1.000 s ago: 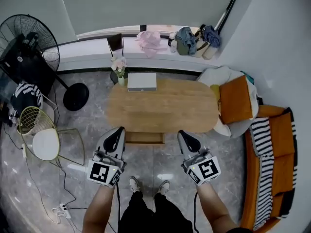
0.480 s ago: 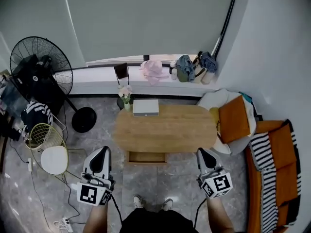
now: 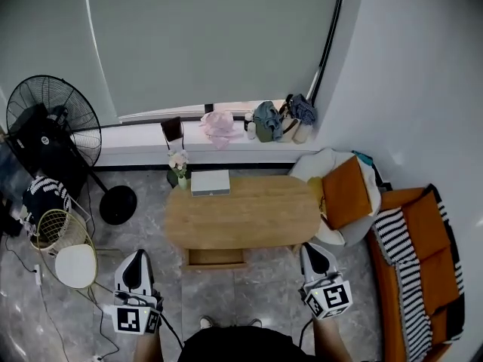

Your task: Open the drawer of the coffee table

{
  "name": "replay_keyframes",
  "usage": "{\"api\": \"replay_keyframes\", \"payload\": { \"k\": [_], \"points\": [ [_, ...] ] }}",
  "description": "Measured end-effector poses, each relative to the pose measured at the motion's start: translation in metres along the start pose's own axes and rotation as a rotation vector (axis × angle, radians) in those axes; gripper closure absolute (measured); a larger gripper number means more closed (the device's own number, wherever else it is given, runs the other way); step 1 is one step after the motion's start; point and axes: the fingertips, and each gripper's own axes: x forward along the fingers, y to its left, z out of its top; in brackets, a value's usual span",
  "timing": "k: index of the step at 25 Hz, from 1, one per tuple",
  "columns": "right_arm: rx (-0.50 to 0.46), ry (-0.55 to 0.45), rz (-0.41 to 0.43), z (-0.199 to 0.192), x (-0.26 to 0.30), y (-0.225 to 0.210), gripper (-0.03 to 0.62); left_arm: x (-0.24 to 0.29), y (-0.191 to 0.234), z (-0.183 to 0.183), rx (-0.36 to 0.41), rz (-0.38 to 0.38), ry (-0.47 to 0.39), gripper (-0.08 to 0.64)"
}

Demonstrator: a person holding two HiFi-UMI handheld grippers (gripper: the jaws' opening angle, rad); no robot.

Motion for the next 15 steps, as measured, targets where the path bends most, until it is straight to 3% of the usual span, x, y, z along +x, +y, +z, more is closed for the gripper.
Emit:
{"api": "replay_keyframes", "payload": {
  "k": [3, 6, 15],
  "points": [
    [-0.012, -0.018, 0.002, 0.006, 0.001, -0.001, 0.588, 0.006, -0.005, 0.01, 0.003, 0.012, -0.024, 0.552],
    [-0.029, -0.049, -0.006, 0.015, 0.004, -0.002, 0.588, 0.01, -0.018, 0.027, 0.015, -0.042, -0.098, 0.552],
    [-0.045, -0.081, 0.001, 0.026, 0.007, 0.006, 0.588, 0.005, -0.021, 0.021, 0.007, -0.051, -0.099, 0.552]
  ]
}}
